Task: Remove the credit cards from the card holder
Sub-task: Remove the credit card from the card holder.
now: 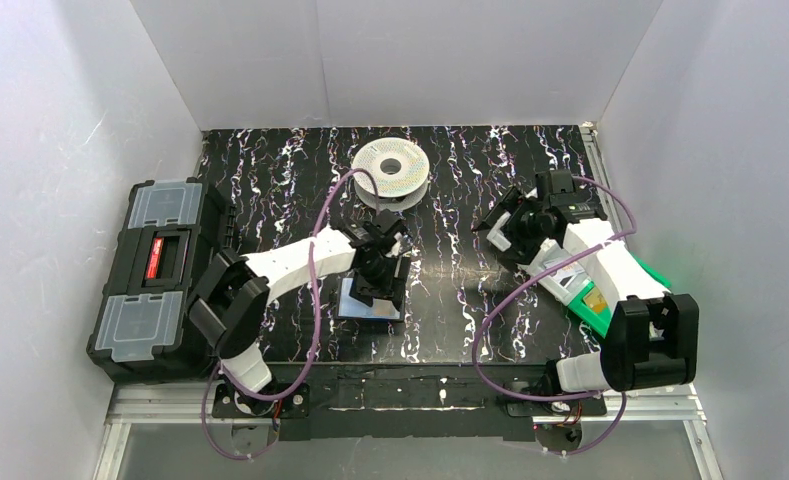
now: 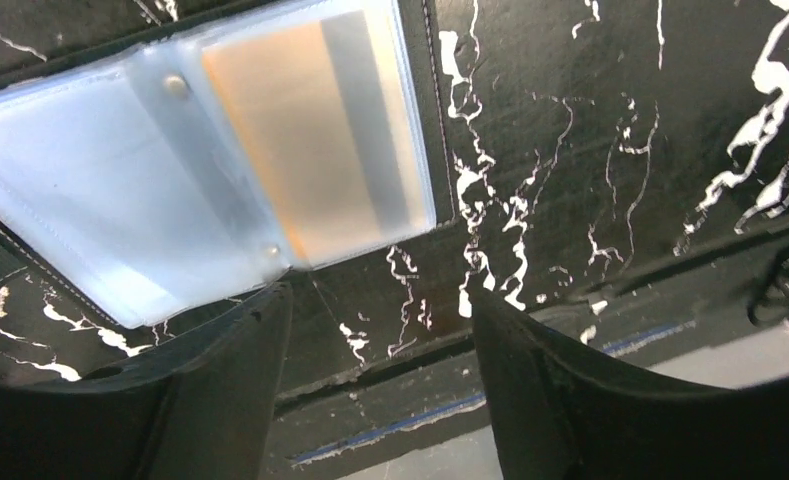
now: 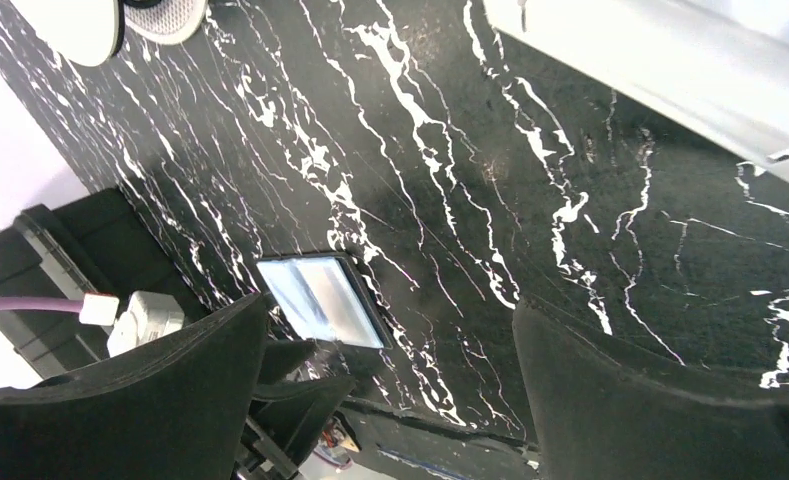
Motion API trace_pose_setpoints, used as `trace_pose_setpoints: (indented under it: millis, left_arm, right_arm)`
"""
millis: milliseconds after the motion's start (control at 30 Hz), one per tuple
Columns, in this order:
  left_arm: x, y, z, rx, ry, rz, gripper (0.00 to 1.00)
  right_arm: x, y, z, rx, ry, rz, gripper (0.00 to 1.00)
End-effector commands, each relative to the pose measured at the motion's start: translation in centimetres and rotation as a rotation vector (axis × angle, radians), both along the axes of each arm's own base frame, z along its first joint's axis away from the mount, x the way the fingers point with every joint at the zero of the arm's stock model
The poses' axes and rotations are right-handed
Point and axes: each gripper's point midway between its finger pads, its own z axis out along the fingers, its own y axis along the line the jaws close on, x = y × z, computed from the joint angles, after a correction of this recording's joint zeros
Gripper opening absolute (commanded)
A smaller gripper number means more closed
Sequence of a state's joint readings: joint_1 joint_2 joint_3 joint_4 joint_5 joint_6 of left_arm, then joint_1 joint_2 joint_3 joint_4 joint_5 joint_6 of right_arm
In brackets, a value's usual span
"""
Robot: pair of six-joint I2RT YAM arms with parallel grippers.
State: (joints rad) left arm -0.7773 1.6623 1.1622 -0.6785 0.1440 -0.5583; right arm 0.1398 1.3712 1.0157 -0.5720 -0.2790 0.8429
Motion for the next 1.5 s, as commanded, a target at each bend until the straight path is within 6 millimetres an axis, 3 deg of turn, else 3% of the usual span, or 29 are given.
trace_pose_setpoints:
  millis: [0,167,667,833,1100,1333,1467]
  left_arm:
    - [1.1,0.1,0.1,0.12,-0.083,-0.031,0.61]
    - [1.5,0.1,-0.8,0.196,-0.104,-0.064,0.51]
    - [1.3,0.0,-3.4,0.274,-0.093,-0.112,0.5]
    - [1.2,1.3,-5.0,0.363,-0.079,-0.111,0.49]
    - [1.0,2.6,-6.3,0.437,-0.063,-0.098,0.26]
    - [0.8,2.1,-6.6,0.375,-0.031,-0.078,0.1]
    - [0.6,1.6,-6.4,0.256,0.023,-0.028,0.0]
  right_arm:
    - [-0.2,1.3,-0.6,0.019,-0.006,0.044,0.98]
    - [-1.1,1.7,-1.8,0.023,0.021,0.064,0.98]
    - [-1.9,3.0,-3.4,0.031,0.058,0.116,0.98]
    - [-2.2,3.8,-3.7,0.026,0.068,0.137,0.98]
    - [-2.6,4.6,-4.2,0.022,0.085,0.161,0.98]
    - [-3.1,5.8,-4.6,0.027,0.098,0.197,0.98]
    - [-3.5,7.5,-4.3,0.056,0.087,0.245,0.98]
